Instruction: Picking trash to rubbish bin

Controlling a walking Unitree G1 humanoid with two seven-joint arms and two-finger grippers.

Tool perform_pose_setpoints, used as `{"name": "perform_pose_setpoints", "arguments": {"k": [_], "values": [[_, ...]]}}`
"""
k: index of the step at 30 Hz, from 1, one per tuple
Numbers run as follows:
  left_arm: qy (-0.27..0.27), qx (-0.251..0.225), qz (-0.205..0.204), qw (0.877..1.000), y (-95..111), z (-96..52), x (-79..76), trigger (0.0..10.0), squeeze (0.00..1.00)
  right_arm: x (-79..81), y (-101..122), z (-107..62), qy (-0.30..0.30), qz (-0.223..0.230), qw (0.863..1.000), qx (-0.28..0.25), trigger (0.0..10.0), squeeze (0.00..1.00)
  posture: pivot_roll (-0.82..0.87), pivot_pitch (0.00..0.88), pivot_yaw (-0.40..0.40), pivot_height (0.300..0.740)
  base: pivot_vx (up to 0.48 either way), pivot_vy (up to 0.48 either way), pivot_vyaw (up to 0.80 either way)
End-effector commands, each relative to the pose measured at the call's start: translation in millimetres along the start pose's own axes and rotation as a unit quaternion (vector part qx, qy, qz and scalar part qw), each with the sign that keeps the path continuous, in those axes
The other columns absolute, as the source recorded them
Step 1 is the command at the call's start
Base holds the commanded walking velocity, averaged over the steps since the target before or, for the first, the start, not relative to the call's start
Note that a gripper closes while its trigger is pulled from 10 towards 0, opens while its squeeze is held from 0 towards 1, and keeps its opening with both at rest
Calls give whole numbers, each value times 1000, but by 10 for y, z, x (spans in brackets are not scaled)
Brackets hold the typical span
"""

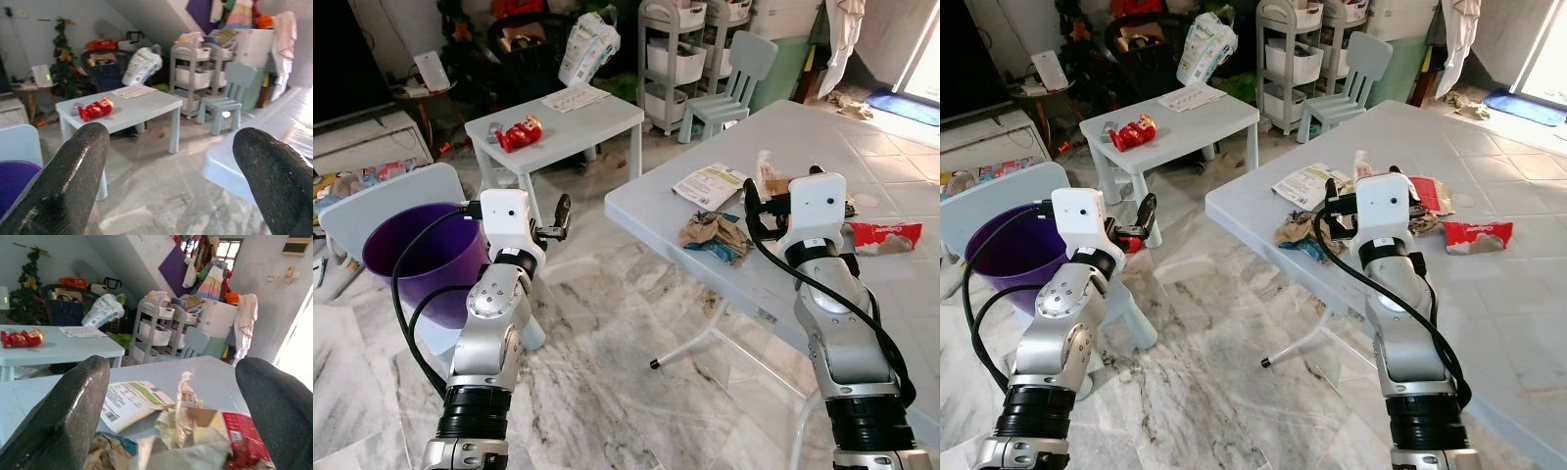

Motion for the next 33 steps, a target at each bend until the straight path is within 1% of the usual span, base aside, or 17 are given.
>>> {"name": "perform_pose_setpoints", "arguments": {"k": [1, 6, 23, 26, 30, 33], "values": [[0, 3, -2, 1000, 4, 17, -15, 10000, 0, -51, 24, 4, -5, 0, 1000, -4, 10000, 0, -57, 13, -17, 740, 277, 0, -531], [0, 4, -4, 1000, -2, 18, -16, 10000, 0, -57, 22, 3, -5, 0, 1000, -3, 10000, 0, -59, 14, -17, 740, 276, 0, -410], [-1, 11, -7, 1000, -34, 21, -23, 10000, 0, -64, 20, -3, -6, -5, 1000, -2, 10000, 0, -64, 16, -19, 740, 295, 0, 0], [8, 15, -7, 1000, -53, 19, -11, 10000, 0, -64, 18, -3, -5, -6, 1000, -1, 10000, 0, -63, 16, -19, 740, 0, 0, 0], [6, 18, -6, 1000, -69, 24, -17, 10000, 0, -62, 17, -4, -4, -7, 1000, 0, 10000, 0, -64, 15, -19, 740, 0, 0, 0], [-2, 29, -6, 1000, -105, 28, -48, 10000, 0, -62, 12, -3, -2, -11, 1000, 1, 10000, 0, -64, 13, -21, 740, 0, 0, 0]]}}
Point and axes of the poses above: a point about 5 cm out from each wrist's last joint towards the gripper, its own z axis pointing out of the wrist towards the gripper, its own y axis along the axis of the wrist's last joint, x = y × z, the point moved 3 cm from there along z, pointing out of the wrist towards the gripper, and after that the axes turned 12 degrees about -z, right-handed, at the moved point
